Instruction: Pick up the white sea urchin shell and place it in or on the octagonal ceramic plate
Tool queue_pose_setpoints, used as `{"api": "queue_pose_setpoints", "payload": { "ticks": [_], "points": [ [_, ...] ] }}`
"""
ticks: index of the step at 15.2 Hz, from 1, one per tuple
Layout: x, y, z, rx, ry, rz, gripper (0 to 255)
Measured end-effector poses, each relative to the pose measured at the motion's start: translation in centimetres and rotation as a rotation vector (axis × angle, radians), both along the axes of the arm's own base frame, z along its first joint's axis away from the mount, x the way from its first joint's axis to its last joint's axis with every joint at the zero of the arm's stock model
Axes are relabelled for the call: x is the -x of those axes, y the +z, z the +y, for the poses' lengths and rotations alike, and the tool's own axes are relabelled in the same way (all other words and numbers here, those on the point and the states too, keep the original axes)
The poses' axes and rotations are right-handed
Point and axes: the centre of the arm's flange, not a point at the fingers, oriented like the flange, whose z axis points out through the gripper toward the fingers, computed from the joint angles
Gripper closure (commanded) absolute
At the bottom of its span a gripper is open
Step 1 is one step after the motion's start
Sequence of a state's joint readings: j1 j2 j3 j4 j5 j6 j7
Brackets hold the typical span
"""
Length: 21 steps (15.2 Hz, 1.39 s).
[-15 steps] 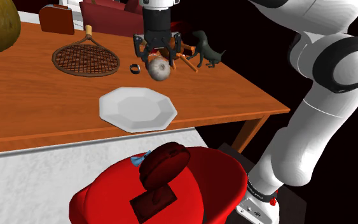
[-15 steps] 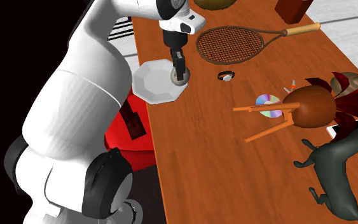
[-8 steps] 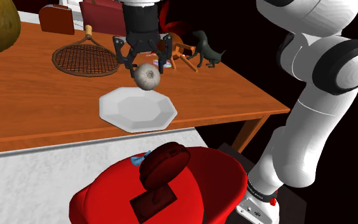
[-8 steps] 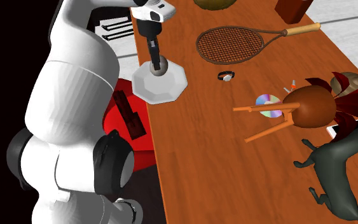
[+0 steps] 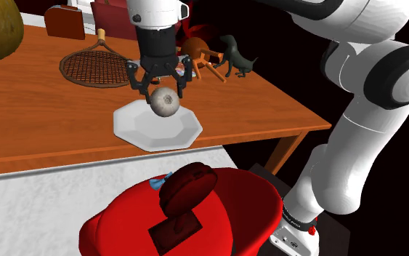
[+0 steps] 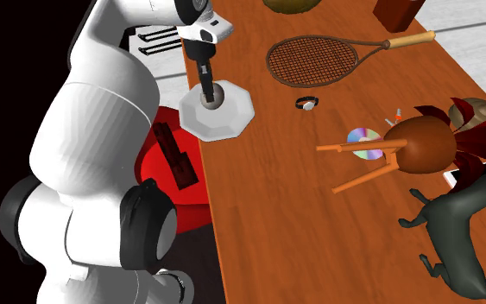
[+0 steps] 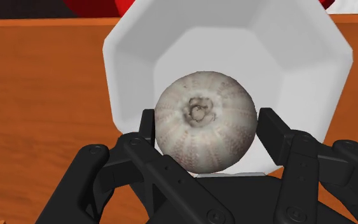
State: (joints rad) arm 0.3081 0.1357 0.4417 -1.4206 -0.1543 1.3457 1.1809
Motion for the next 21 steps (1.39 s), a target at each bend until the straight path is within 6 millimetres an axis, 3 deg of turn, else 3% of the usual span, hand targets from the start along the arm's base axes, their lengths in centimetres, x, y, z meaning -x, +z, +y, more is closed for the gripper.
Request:
{"api": "queue_pose_setpoints", "payload": {
  "ticks": [7,13,14,21],
  "points": [
    [0.1,-3.7,0.1,-0.001,-0.001,-0.002,255],
    [0.0,-3.8,-0.1,-0.004,-0.002,-0.011,255],
    [0.0,-3.8,-0.1,-0.004,-0.002,-0.011,0],
    [0.0,-3.7,0.1,-0.001,0.0,-0.001,0]
  ]
}}
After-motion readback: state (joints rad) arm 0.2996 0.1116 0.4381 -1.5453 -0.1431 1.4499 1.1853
